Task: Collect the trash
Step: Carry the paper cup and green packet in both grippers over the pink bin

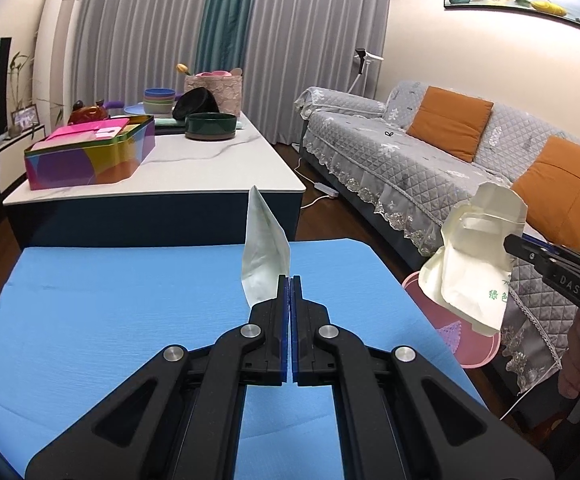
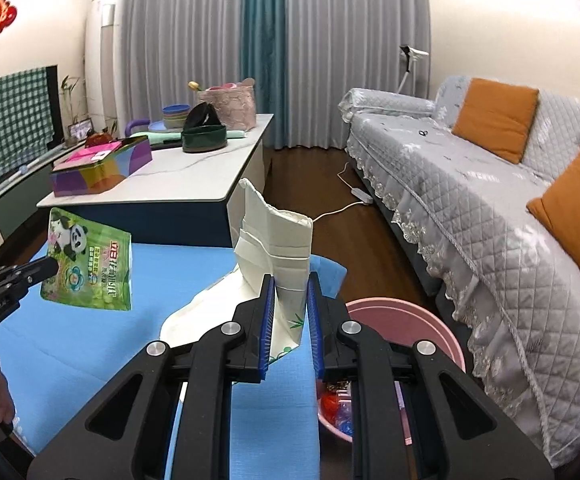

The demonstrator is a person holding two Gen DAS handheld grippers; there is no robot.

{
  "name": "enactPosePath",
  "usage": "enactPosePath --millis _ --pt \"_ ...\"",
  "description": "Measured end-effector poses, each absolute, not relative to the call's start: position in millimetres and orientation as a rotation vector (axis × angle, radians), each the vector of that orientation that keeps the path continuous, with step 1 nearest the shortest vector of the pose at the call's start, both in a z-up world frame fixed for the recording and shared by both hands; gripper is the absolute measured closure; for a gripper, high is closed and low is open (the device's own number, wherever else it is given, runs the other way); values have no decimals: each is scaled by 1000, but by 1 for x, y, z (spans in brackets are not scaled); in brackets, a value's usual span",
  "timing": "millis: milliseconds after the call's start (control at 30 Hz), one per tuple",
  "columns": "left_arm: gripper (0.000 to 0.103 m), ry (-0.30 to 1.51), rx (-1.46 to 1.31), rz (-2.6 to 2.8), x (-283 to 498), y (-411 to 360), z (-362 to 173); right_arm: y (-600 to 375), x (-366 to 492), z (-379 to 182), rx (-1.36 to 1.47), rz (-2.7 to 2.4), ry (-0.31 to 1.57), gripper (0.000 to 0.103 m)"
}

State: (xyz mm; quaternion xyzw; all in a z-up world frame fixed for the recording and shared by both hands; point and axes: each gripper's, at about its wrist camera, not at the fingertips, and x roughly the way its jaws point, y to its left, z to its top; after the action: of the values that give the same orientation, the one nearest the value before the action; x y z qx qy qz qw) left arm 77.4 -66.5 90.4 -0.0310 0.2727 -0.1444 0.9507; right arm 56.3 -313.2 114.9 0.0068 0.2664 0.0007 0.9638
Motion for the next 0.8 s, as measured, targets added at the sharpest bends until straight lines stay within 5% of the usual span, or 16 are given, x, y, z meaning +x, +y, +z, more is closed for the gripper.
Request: enactPosePath --millis 800 --pt "102 541 -26 -359 83 -104 94 -345 47 114 -19 -93 509 86"
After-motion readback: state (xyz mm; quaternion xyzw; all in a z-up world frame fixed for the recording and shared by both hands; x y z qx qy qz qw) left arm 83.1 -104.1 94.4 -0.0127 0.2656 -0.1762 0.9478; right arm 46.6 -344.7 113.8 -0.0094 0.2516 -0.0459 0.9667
